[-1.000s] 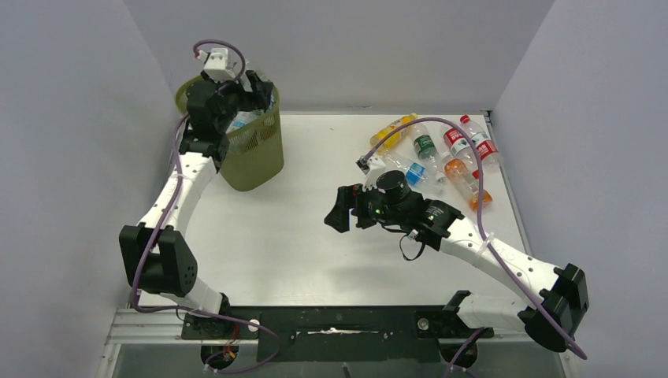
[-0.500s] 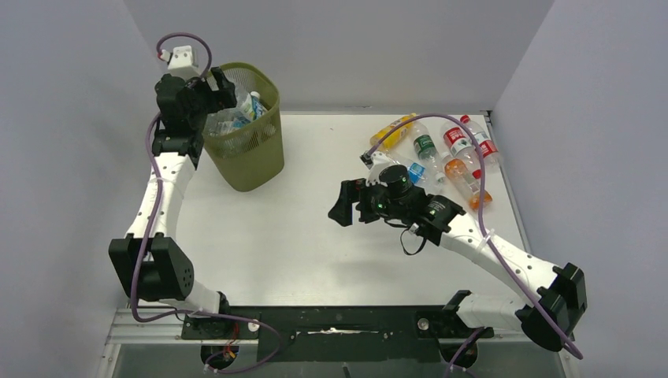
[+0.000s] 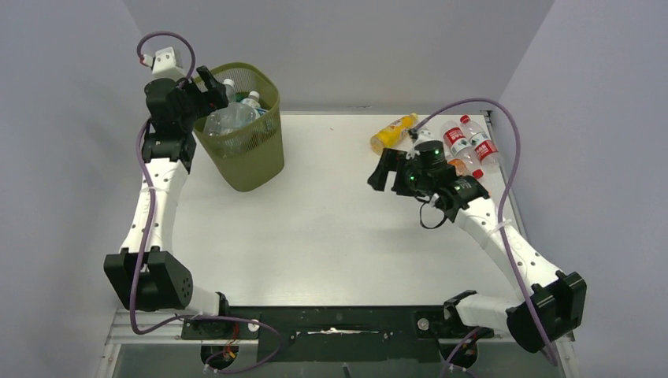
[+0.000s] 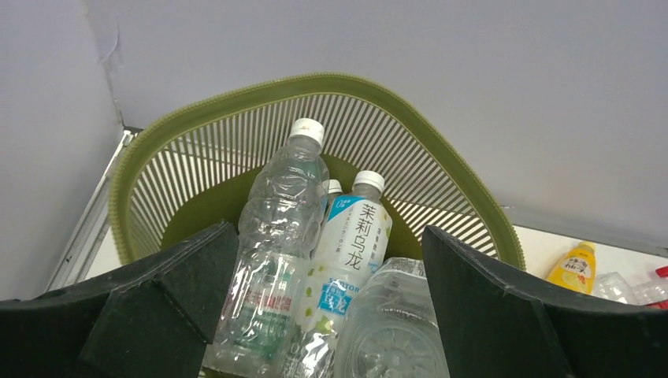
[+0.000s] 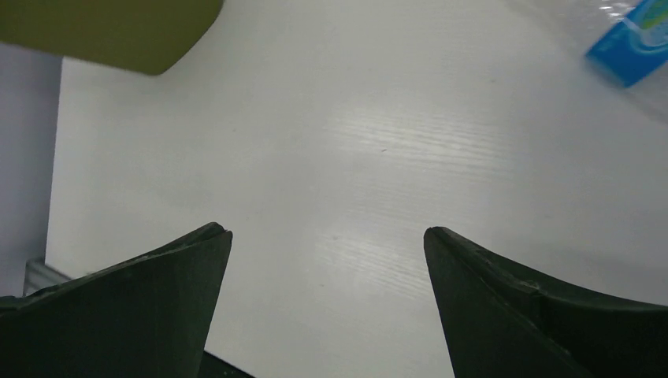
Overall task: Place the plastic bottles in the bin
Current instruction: Place the plastic bottle in the trash bin, then pick up the plastic bottle at the center of the board.
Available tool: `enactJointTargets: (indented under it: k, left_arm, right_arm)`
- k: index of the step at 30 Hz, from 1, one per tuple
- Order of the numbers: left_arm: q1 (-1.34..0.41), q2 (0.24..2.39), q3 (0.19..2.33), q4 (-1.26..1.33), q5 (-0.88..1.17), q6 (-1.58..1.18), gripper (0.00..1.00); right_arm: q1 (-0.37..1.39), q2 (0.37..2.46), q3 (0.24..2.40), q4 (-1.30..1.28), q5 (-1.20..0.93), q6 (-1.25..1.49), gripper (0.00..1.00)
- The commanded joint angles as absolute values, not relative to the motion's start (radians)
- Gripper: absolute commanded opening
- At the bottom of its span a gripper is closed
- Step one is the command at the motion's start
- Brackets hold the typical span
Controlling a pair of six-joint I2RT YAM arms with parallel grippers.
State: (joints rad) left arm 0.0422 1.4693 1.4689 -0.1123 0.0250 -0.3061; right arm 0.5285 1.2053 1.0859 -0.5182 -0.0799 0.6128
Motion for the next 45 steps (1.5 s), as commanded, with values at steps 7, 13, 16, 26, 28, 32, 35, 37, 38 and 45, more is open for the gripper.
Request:
enactJointTargets:
  k: [7, 13, 16, 26, 28, 32, 35, 37, 38, 45]
  left_arm:
    - [0.063, 1.383, 1.529, -0.178, 0.043, -0.403, 0.88]
    - [0.061, 1.332, 1.466, -0.184, 0.113, -0.455, 0.88]
    - [0.063, 1.311, 1.475, -0.224, 0.162, -0.460, 0.88]
    - [0.018, 1.239, 1.478, -0.273, 0.331, -0.560, 0.89]
    - [0.006, 1.227, 1.468, -0.285, 0.343, -0.563, 0.89]
    - [-0.041, 1.216, 1.439, -0.304, 0.360, -0.568, 0.89]
    - [-0.081, 1.207, 1.413, -0.306, 0.342, -0.565, 0.89]
    - [-0.116, 1.206, 1.401, -0.308, 0.333, -0.564, 0.89]
    - [-0.129, 1.207, 1.397, -0.308, 0.327, -0.564, 0.89]
    - [-0.198, 1.219, 1.376, -0.307, 0.287, -0.556, 0.88]
  right_arm:
    - [0.179, 1.325, 1.131, -0.558, 0.028, 0.549, 1.00]
    - [0.085, 1.470, 1.165, -0.461, 0.031, 0.532, 0.99]
    - [0.057, 1.552, 1.207, -0.439, 0.032, 0.534, 0.98]
    - [0.025, 1.715, 1.322, -0.325, 0.002, 0.501, 0.93]
    - [0.025, 1.733, 1.331, -0.302, -0.004, 0.491, 0.92]
    - [0.022, 1.773, 1.334, -0.256, -0.032, 0.471, 0.91]
    - [0.022, 1.788, 1.314, -0.219, -0.072, 0.460, 0.90]
    - [0.023, 1.795, 1.295, -0.193, -0.099, 0.453, 0.89]
    - [0.023, 1.798, 1.286, -0.183, -0.115, 0.453, 0.89]
    - [0.043, 1.758, 1.175, -0.116, -0.203, 0.445, 0.88]
